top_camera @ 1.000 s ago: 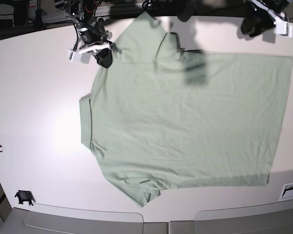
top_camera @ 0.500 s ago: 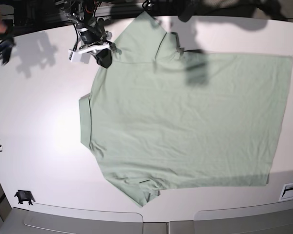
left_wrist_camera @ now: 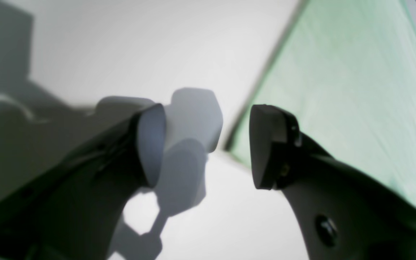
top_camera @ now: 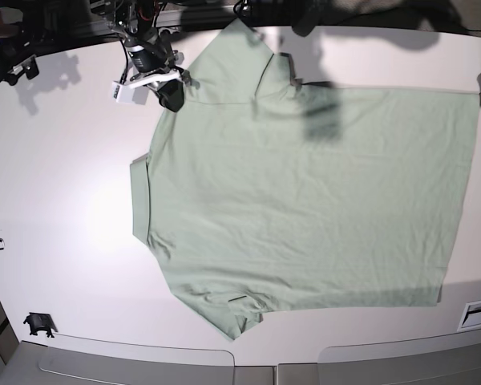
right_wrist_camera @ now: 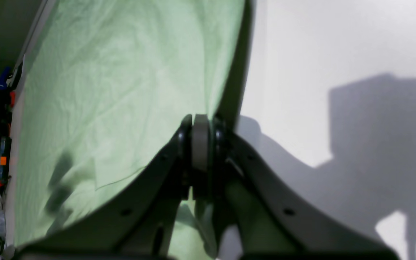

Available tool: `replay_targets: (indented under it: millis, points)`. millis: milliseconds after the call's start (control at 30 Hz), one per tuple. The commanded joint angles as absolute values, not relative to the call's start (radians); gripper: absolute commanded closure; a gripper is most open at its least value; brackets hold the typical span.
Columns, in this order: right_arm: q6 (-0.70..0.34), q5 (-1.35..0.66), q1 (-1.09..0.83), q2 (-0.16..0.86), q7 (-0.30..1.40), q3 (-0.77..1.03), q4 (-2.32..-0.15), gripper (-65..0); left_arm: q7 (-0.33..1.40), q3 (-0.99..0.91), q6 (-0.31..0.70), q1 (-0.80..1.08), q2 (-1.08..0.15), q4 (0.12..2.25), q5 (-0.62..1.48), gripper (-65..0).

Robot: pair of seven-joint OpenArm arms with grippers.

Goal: Fold the T-shirt properly
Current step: 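Lower the left gripper onto the hem corner on the same edge and grasp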

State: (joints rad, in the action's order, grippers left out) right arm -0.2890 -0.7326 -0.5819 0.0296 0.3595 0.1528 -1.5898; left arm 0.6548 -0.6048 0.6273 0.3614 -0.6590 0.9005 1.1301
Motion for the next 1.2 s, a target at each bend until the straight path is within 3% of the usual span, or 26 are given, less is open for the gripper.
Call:
replay_targets:
  millis: [0,267,400,767,900,1167]
  points:
    - [-0.292,-0.759,-0.59,0.025,0.382,0.15,-1.59,0.0,0.72,-0.585,0.614,0.361,-0.666,0.913,1.113,-34.6]
    - [-0.292,-0.758,-0.59,0.025,0.382,0.15,-1.59,0.0,0.838,-0.522,0.615,0.335,-0.582,0.99,1.112,-34.1]
    - [-0.292,-0.758,-0.59,0.025,0.383,0.15,-1.59,0.0,0.837,-0.523,0.615,0.336,-0.574,0.991,1.112,-29.1]
    - [-0.292,-0.758,-0.59,0.025,0.382,0.15,-1.59,0.0,0.78,-0.525,0.615,0.329,-0.602,0.991,1.112,-28.9]
    - [-0.292,-0.758,-0.59,0.025,0.383,0.15,-1.59,0.0,0.757,-0.525,0.616,0.33,-0.602,0.991,1.112,-23.5]
    - [-0.292,-0.758,-0.59,0.025,0.383,0.15,-1.59,0.0,0.755,-0.641,0.698,0.33,-0.602,0.991,1.177,-21.4]
